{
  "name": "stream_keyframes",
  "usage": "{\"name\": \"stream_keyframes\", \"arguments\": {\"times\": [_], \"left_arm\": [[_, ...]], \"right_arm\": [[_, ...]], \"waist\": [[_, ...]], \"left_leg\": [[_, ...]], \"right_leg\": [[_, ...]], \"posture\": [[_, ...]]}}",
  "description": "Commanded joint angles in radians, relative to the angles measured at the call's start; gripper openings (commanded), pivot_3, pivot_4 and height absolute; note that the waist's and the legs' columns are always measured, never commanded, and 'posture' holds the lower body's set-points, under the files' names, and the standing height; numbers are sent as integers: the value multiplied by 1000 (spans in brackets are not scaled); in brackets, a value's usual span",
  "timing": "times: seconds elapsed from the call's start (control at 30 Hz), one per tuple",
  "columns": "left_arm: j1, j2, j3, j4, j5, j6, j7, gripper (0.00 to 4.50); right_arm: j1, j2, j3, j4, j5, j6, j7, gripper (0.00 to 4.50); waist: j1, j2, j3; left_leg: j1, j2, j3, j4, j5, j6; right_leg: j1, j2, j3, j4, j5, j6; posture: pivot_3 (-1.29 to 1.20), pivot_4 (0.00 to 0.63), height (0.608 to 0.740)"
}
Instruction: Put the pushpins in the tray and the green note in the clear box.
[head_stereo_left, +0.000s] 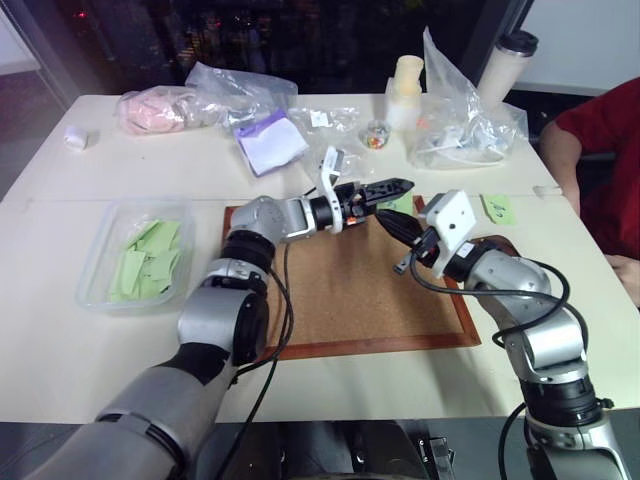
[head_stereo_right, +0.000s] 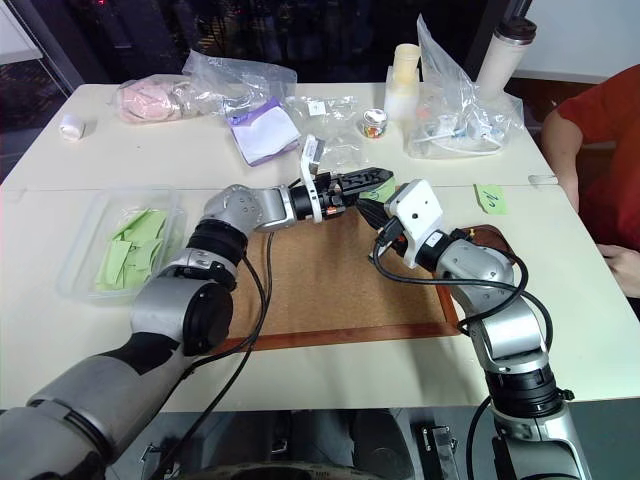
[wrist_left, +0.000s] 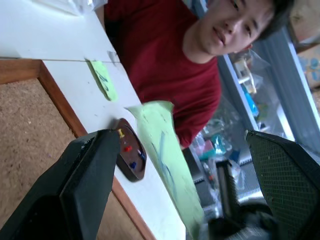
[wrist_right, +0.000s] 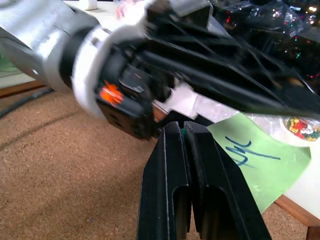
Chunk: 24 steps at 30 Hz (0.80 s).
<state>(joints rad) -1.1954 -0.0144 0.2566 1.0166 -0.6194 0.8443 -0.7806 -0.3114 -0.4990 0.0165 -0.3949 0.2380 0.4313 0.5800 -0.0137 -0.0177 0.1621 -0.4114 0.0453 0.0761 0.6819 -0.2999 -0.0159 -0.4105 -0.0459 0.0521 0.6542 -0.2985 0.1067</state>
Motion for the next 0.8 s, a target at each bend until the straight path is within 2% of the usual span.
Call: {"name": "stream_keyframes", "arguments": {"times": [0.03, 0.23, 0.5, 0.67, 0.8], "left_arm": [[-49, -17, 39, 20, -11, -35, 0, 3085], [-52, -17, 41, 12, -4, -28, -34, 44], [-36, -2, 20, 3, 29, -50, -52, 44], [-2, -4, -39, 5, 117, -159, -44, 44], [13, -2, -41, 35, 158, -230, -6, 44]], "right_arm": [[6, -14, -3, -54, -7, -5, -2, 0], [15, -22, -2, -52, -18, -18, 2, 0], [12, -27, 1, -44, -28, -33, 4, 0], [11, -29, -27, -80, -31, -26, -19, 0], [25, -24, -60, -146, -27, -1, -63, 0]], "waist": [[1, 0, 0], [1, 0, 0], [1, 0, 0], [1, 0, 0], [3, 0, 0]], "left_leg": [[0, 0, 0, 0, 0, 0], [0, 0, 0, 0, 1, -1], [0, 0, 0, 0, 1, -2], [0, 0, 0, 0, 2, -3], [0, 0, 0, 0, 2, -4]], "right_leg": [[0, 0, 0, 0, 0, 0], [0, 0, 0, 0, 0, 0], [0, 0, 0, 0, 0, 0], [0, 0, 0, 0, 0, 0], [0, 0, 0, 0, 0, 0]], "posture": [[0, 150, 734], [0, 150, 734], [0, 150, 734], [0, 150, 734], [0, 150, 734]]}}
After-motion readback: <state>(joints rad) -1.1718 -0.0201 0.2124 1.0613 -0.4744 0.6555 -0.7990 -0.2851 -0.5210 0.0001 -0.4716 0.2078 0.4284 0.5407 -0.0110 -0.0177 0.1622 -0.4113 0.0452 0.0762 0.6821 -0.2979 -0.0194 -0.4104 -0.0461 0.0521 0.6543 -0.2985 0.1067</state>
